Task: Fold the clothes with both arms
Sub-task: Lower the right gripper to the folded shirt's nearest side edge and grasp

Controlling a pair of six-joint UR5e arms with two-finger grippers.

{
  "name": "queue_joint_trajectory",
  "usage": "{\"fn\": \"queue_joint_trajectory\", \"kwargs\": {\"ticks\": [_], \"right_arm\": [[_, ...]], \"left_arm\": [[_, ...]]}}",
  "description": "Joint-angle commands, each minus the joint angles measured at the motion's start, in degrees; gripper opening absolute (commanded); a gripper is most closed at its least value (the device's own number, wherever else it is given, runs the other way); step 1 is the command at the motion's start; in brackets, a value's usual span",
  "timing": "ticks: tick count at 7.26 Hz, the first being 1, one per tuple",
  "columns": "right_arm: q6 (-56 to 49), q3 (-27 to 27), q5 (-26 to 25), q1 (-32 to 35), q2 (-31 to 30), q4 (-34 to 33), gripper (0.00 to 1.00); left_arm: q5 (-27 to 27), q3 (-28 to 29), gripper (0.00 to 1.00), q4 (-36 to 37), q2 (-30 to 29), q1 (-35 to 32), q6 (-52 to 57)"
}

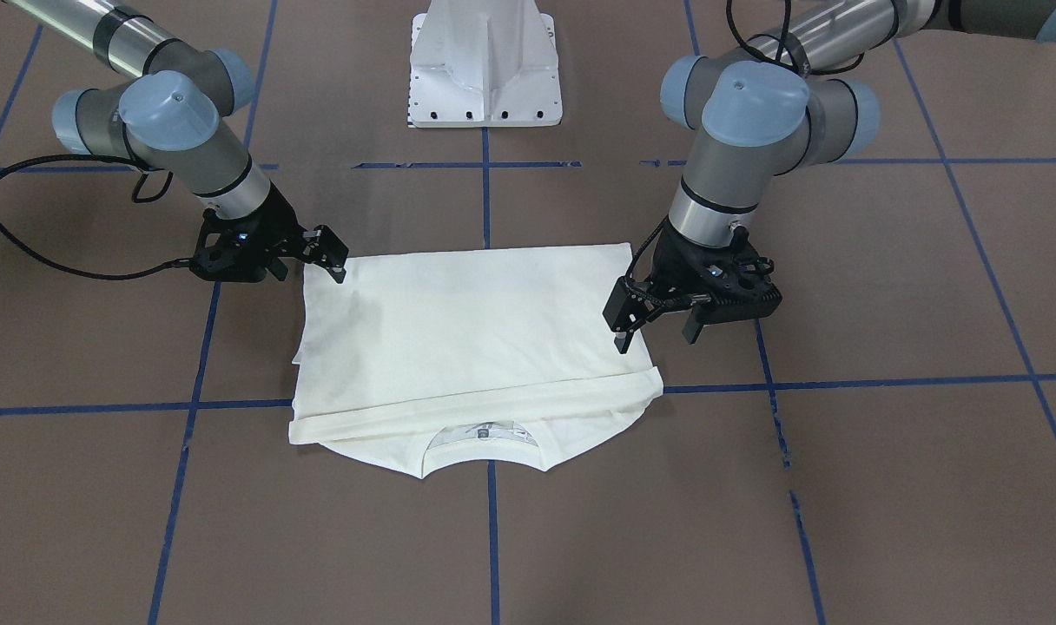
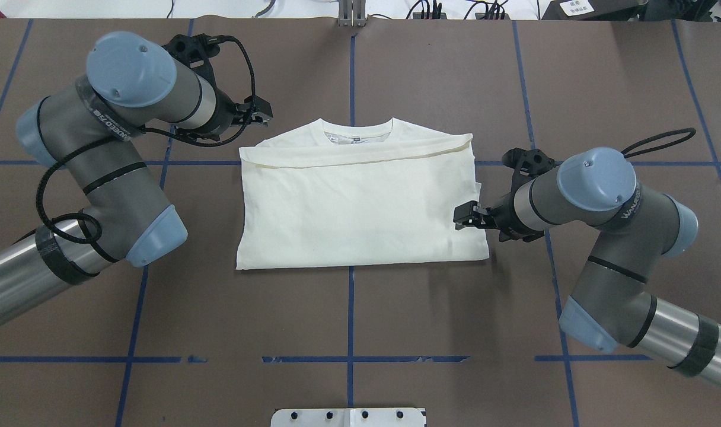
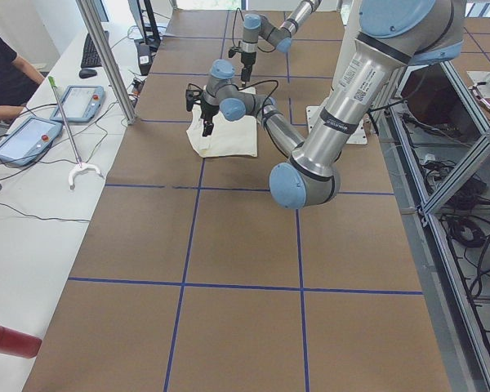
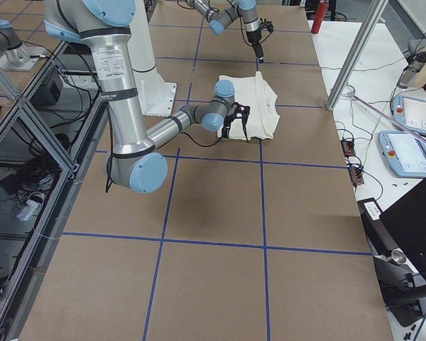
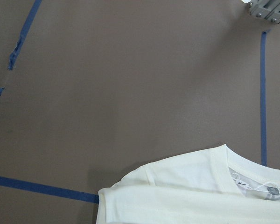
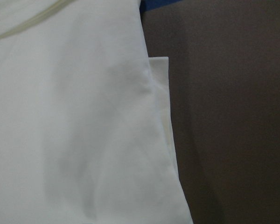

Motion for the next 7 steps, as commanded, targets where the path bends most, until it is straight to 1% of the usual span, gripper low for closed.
{"fn": "queue_joint_trajectory", "kwargs": {"ticks": [1, 2, 3, 4, 5, 6, 7], "right_arm": [[0.0, -0.9, -0.8, -1.4, 0.0, 0.0, 0.87], [0.0, -1.1, -0.8, -1.5, -0.1, 0.0, 0.65], [-0.1, -1.1, -0.7, -1.5, -0.1, 0.0, 0.38], [-0.1, -1.0, -0.2, -1.5, -0.2, -0.1, 0.08], [-0.2, -0.6, 0.0, -1.5, -0.3, -0.1, 0.00], [-0.2, -0.2, 0.0, -1.4, -0.6, -0.1, 0.00], [-0.1, 2.2, -0.4, -2.2, -2.5, 0.0, 0.00]], "left_arm": [[0.0, -0.1, 1.00, 0.0, 0.1, 0.1, 0.0], [0.0, -0.1, 1.00, 0.0, 0.1, 0.1, 0.0], [0.0, -0.1, 1.00, 0.0, 0.1, 0.2, 0.0], [0.0, -0.1, 1.00, 0.0, 0.1, 0.2, 0.0], [0.0, -0.1, 1.00, 0.0, 0.1, 0.2, 0.0], [0.0, -0.1, 1.00, 0.0, 0.1, 0.2, 0.0], [0.0, -0.5, 1.00, 0.0, 0.1, 0.2, 0.0]]}}
